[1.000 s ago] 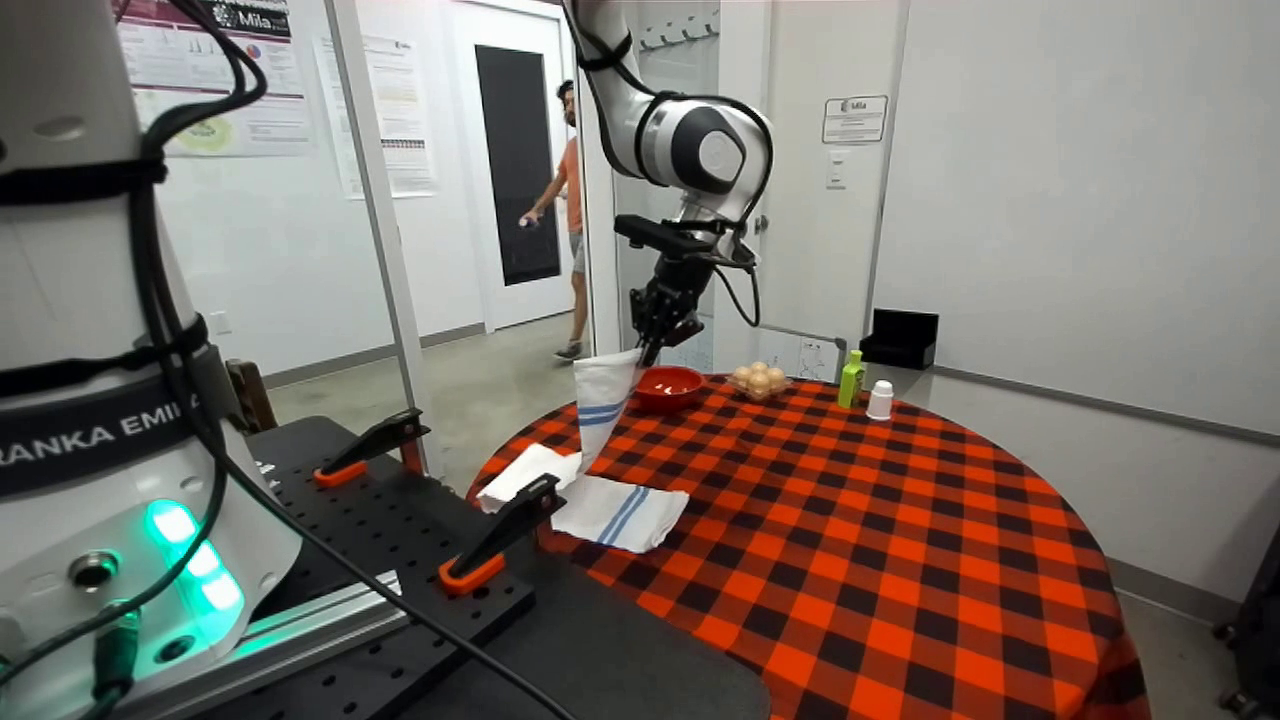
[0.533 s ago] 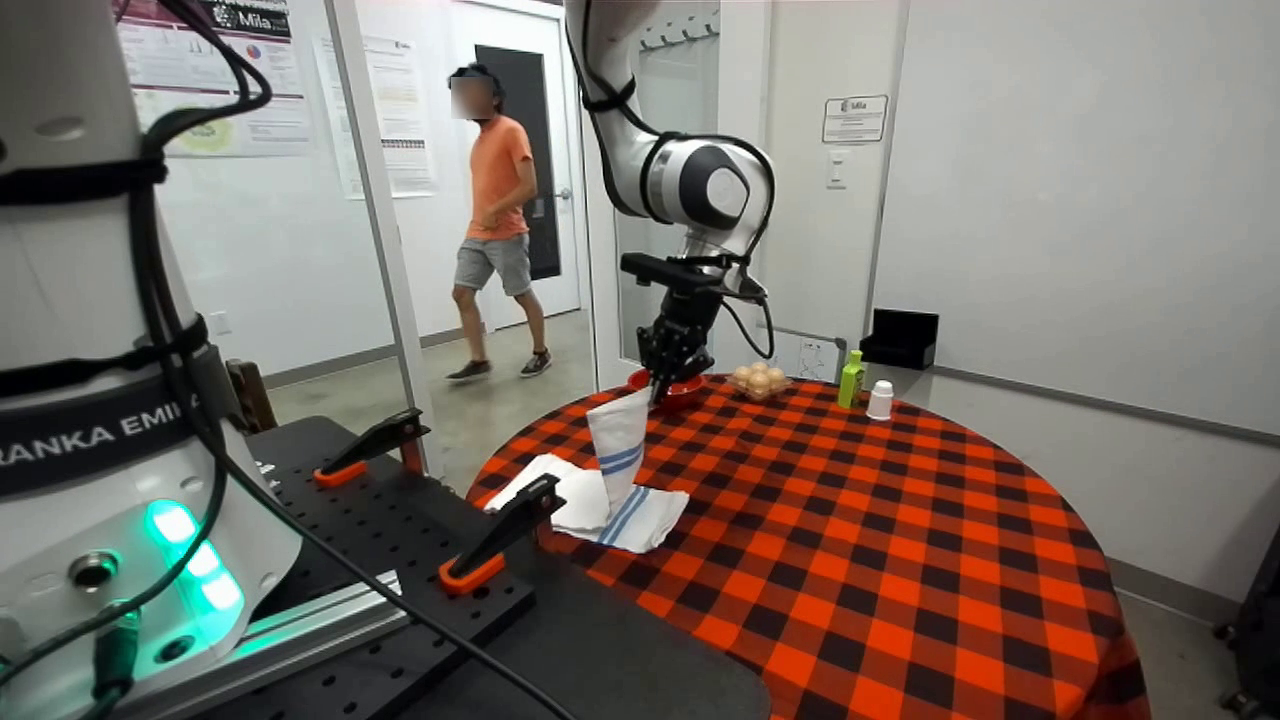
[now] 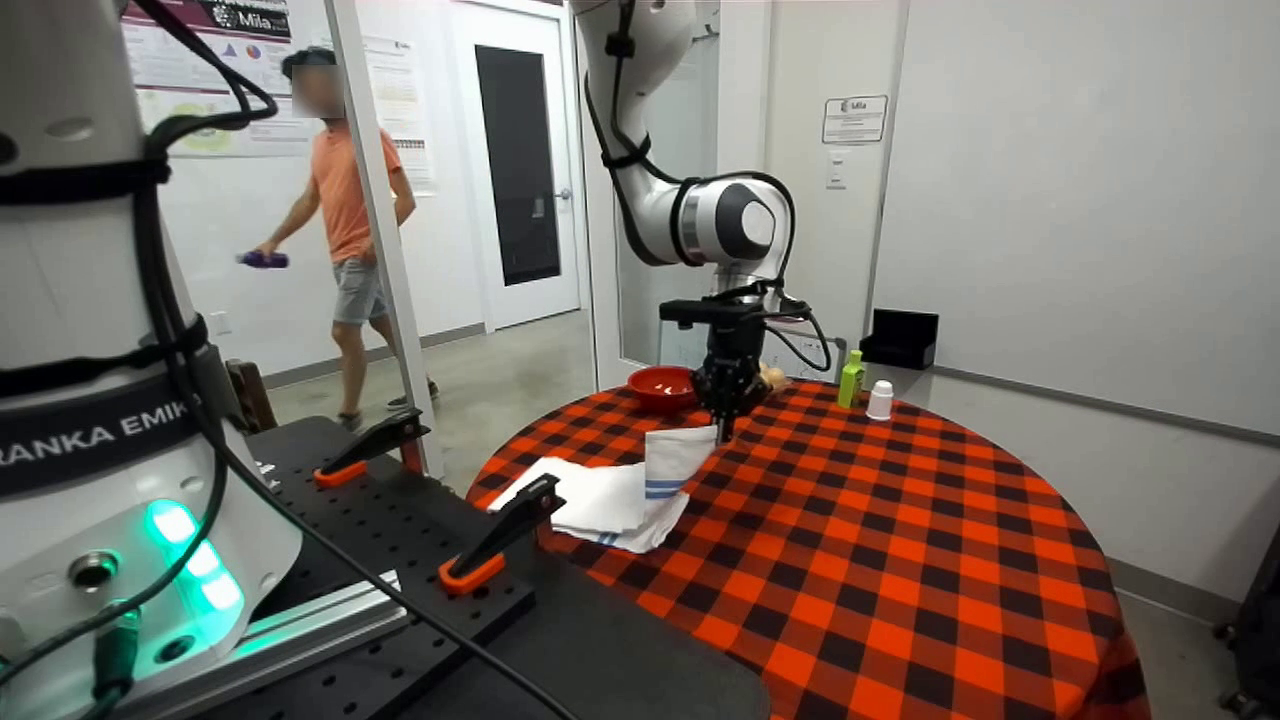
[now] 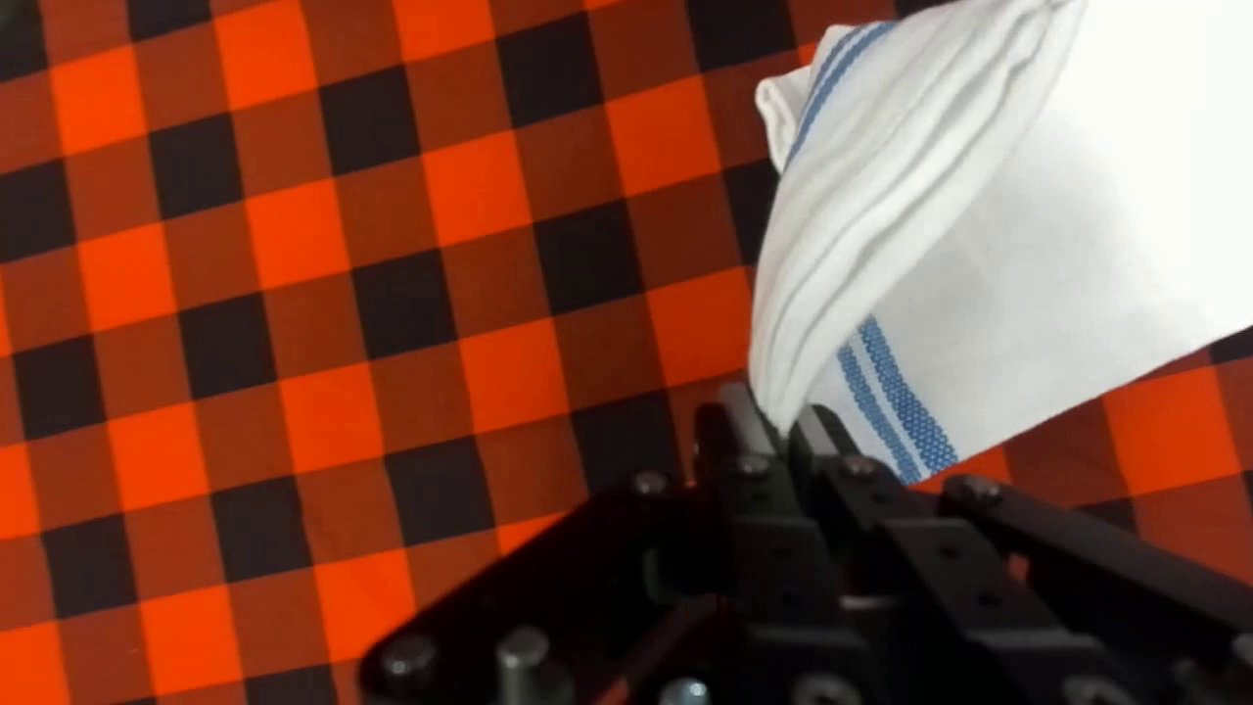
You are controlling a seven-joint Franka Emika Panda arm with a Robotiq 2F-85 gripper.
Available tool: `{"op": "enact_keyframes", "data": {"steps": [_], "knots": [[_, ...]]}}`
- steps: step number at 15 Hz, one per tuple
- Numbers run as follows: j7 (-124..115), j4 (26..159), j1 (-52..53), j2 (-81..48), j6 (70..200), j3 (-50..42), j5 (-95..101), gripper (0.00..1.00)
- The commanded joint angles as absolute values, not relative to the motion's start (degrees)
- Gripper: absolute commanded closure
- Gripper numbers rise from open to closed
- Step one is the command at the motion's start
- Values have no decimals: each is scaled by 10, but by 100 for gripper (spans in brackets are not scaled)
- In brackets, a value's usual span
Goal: Pick up the white and blue towel, set the towel down and fold it three times over
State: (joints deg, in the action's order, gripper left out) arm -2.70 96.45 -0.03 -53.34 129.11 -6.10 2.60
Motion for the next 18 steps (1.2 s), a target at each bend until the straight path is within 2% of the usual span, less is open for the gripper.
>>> {"op": "enact_keyframes", "data": {"steps": [1,10,13,18], "knots": [[-73,910,18,-576,1288,-87,61,99],[-116,858,26,-608,1253,-111,84,99],[-181,851,41,-613,1276,-137,93,99],[-300,840,68,-618,1244,-171,88,99]]}}
